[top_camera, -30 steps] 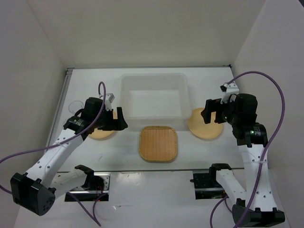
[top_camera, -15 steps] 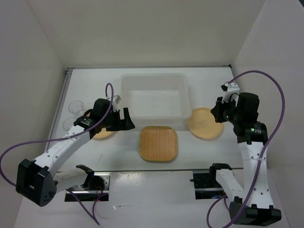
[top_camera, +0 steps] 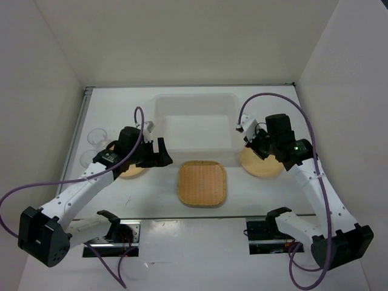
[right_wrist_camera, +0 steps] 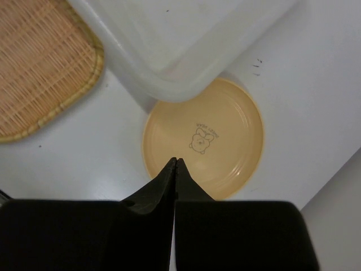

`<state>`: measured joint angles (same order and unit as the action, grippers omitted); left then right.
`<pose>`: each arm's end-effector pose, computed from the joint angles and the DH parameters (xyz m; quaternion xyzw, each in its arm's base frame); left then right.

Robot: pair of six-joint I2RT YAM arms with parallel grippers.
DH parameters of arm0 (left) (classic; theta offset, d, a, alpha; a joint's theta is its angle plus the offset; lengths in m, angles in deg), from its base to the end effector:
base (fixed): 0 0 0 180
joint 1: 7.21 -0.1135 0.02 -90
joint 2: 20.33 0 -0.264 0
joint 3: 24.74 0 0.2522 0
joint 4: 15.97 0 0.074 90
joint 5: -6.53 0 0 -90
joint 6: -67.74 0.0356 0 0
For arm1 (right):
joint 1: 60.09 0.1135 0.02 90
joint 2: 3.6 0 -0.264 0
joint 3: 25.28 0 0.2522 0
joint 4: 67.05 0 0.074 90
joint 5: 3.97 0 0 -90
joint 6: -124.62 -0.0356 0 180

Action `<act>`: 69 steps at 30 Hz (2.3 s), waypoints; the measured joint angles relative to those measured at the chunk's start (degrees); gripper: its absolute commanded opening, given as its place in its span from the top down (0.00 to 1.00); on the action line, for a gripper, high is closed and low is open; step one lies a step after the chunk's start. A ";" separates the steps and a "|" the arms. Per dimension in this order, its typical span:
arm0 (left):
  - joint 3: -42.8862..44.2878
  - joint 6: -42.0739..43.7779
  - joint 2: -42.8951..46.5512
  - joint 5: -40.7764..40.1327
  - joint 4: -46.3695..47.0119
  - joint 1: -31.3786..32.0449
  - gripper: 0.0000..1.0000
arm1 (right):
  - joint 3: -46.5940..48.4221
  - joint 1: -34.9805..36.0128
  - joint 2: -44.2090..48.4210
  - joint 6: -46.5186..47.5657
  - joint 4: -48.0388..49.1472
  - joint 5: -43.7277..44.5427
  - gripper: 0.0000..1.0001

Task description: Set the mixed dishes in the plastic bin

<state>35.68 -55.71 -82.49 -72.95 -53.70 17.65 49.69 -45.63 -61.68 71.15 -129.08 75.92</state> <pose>0.2086 -0.1038 0.2700 -0.0284 0.9009 -0.2795 0.3308 0.1908 0.0557 0.3336 -0.4267 0.8166 0.0072 0.3886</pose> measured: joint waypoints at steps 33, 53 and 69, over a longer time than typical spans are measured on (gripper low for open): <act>-6.32 -4.59 -8.48 6.29 0.59 2.80 0.00 | -15.98 22.45 -15.58 21.66 15.26 0.66 1.00; -10.29 -10.64 -8.15 10.64 12.24 6.73 0.00 | -14.56 24.09 -29.88 27.43 18.82 -1.20 1.00; -5.35 -11.87 -19.34 10.23 16.13 13.99 0.00 | -14.49 24.79 -30.42 25.88 18.82 -1.92 1.00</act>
<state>30.32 -67.58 -101.83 -62.72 -37.57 31.64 35.20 -20.84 -92.11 97.03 -110.26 73.99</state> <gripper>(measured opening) 0.998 0.001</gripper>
